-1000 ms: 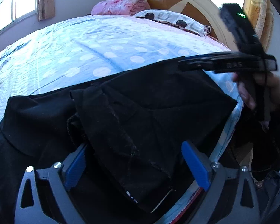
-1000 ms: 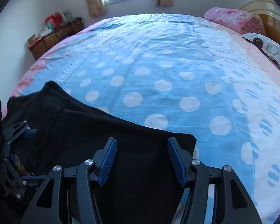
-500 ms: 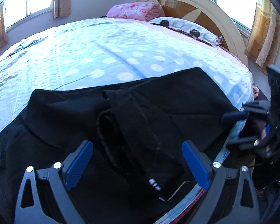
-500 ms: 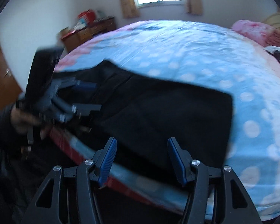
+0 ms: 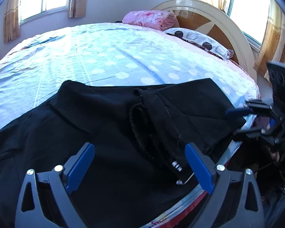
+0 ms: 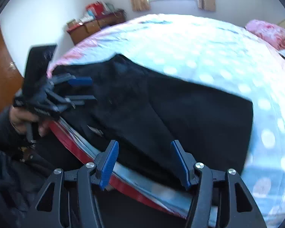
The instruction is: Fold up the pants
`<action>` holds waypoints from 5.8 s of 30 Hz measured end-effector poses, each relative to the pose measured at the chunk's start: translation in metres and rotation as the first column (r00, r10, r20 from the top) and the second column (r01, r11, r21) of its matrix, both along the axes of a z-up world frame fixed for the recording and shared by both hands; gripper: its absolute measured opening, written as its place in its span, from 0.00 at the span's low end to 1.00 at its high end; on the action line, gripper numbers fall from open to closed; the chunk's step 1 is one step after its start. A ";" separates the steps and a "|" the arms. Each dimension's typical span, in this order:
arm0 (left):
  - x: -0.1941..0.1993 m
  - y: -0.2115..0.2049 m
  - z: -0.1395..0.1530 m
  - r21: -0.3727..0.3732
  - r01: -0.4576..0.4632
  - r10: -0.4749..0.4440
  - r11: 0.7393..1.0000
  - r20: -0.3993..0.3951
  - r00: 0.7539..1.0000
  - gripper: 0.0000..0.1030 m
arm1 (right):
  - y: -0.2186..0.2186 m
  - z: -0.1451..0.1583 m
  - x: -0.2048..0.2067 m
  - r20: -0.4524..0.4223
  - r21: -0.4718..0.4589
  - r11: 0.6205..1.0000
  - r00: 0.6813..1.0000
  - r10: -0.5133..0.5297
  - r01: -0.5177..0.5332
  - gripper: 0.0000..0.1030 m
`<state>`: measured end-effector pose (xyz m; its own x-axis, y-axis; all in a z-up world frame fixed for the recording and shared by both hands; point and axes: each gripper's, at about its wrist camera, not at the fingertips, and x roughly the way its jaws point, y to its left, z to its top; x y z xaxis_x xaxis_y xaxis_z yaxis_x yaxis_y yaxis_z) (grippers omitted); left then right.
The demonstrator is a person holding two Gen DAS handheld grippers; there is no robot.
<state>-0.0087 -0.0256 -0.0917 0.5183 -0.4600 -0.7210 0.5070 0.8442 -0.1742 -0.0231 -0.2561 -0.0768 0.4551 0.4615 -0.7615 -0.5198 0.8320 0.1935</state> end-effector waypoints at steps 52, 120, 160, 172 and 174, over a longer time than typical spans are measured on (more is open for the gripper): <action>0.020 0.308 -0.035 -0.095 -0.449 0.435 0.888 -0.139 0.890 0.55 | 0.123 -0.031 0.036 -0.028 0.151 0.988 1.000 -0.007 0.011 0.59; -0.012 0.022 0.023 -0.066 -0.114 0.118 0.991 0.075 0.990 0.78 | -0.073 0.028 -0.039 0.168 0.192 0.876 0.864 -0.474 0.443 0.60; -0.019 0.022 0.002 -0.070 -0.100 0.107 0.992 0.092 0.990 0.94 | -0.066 0.049 -0.060 0.191 0.063 0.922 0.903 -0.386 0.381 0.07; -0.015 0.024 -0.008 -0.052 -0.130 0.133 0.990 0.059 0.989 0.94 | -0.085 0.006 -0.041 0.071 -0.092 0.878 0.883 -0.464 0.469 0.40; -0.015 0.028 0.000 -0.064 -0.152 0.157 0.986 0.088 0.984 0.95 | -0.091 0.027 -0.044 0.163 -0.118 0.836 0.841 -0.515 0.535 0.44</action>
